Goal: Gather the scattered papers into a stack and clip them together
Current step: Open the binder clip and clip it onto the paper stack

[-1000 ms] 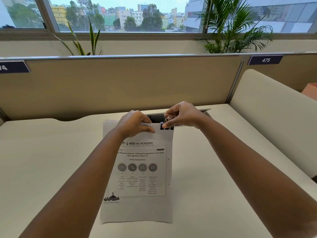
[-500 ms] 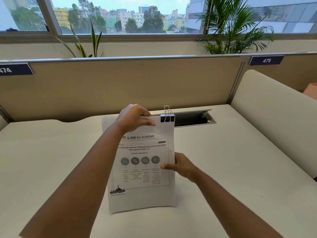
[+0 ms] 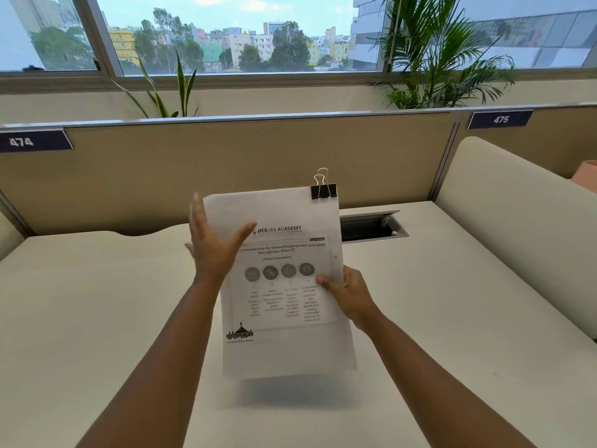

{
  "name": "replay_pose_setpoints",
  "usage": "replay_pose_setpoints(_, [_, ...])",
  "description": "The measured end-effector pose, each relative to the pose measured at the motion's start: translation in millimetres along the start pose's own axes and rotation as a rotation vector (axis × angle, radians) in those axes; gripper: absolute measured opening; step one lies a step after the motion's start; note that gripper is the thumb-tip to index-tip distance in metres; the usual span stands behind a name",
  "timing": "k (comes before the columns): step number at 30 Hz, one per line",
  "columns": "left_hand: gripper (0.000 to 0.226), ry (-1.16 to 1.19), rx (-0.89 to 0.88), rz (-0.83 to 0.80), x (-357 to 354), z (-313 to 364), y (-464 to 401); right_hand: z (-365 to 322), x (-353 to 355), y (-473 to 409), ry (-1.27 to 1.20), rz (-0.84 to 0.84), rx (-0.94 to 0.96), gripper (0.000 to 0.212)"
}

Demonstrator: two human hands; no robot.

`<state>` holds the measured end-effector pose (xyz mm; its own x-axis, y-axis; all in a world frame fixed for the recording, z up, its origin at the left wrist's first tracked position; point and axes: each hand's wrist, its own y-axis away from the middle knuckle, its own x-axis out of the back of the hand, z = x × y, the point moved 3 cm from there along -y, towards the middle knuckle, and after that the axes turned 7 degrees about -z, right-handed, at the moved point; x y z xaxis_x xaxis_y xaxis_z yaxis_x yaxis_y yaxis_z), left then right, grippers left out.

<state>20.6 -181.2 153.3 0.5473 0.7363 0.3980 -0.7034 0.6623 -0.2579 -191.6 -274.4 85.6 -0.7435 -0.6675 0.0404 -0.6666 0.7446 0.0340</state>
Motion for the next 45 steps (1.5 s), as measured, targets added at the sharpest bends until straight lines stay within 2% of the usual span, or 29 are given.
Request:
replay_pose_setpoints(2, [0.122,0.393,0.200,-0.257,-2.9,-26.2,12.6,-4.5,3.3,-1.9,-0.051,-0.006,-0.024,0.014])
replay_pose_setpoints(3, [0.118,0.535,0.276,-0.410,-5.5,-36.9,20.8,-6.2,4.8,-2.3,-0.074,-0.018,-0.047,0.016])
replay_pose_setpoints(4, [0.104,0.599,0.337,-0.513,-6.9,-46.9,28.8,-7.2,6.1,-2.4,-0.087,-0.037,-0.072,0.015])
replay_pose_setpoints(5, [0.080,0.628,0.373,-0.562,-7.8,-55.5,35.4,-7.9,6.3,-2.1,-0.091,-0.060,-0.099,0.014])
replay_pose_setpoints(7, [0.025,0.651,0.398,-0.532,-10.0,-66.1,42.7,-6.3,5.0,-1.2,-0.075,-0.094,-0.151,0.012])
replay_pose_setpoints(8, [0.015,0.638,0.390,-0.497,-10.5,-68.7,43.5,-4.3,3.6,-1.3,-0.061,-0.082,-0.168,0.009])
replay_pose_setpoints(10, [0.015,0.570,0.367,-0.436,-11.2,-71.4,44.3,0.6,0.3,-2.2,-0.021,0.009,-0.190,0.014])
replay_pose_setpoints(12, [0.015,0.535,0.353,-0.384,-13.1,-70.0,46.3,4.4,-3.4,-3.2,0.138,0.132,-0.186,0.023])
replay_pose_setpoints(15, [0.015,0.634,0.323,-0.345,-20.0,-68.9,52.6,5.5,-9.1,-1.9,0.469,0.271,-0.156,0.032])
replay_pose_setpoints(18, [0.020,0.776,0.310,-0.357,-24.2,-66.1,56.5,4.9,-12.6,-1.4,0.544,0.323,-0.166,0.033])
replay_pose_setpoints(20, [0.013,0.801,0.318,-0.341,-25.0,-66.1,54.2,4.6,-12.8,-1.7,0.496,0.306,-0.148,0.032])
replay_pose_setpoints(23, [0.017,0.792,0.341,-0.268,-20.8,-68.1,46.3,8.2,-15.1,2.5,0.366,0.166,-0.123,0.034])
replay_pose_setpoints(25, [0.017,0.776,0.340,-0.217,-16.4,-67.5,41.8,14.3,-18.0,7.2,0.413,0.092,-0.141,0.035])
replay_pose_setpoints(28, [0.017,0.753,0.356,-0.190,-14.4,-65.3,37.3,20.3,-21.3,12.0,0.487,0.122,-0.116,0.031])
replay_pose_setpoints(30, [0.015,0.736,0.384,-0.225,-16.2,-64.2,36.7,20.3,-23.8,12.8,0.493,0.153,-0.102,0.030])
replay_pose_setpoints(35, [0.032,0.615,0.529,-0.457,-16.1,-85.5,52.8,18.3,-26.3,5.8,0.496,0.176,-0.099,0.030])
replay_pose_setpoints(37, [0.033,0.565,0.563,-0.464,-11.9,-100.4,61.0,18.7,-28.5,1.5,0.493,0.167,-0.104,0.030])
replay_pose_setpoints(45, [0.027,0.378,0.499,-0.166,15.8,-122.6,42.1,20.7,-70.2,-25.5,0.425,0.073,-0.092,0.036])
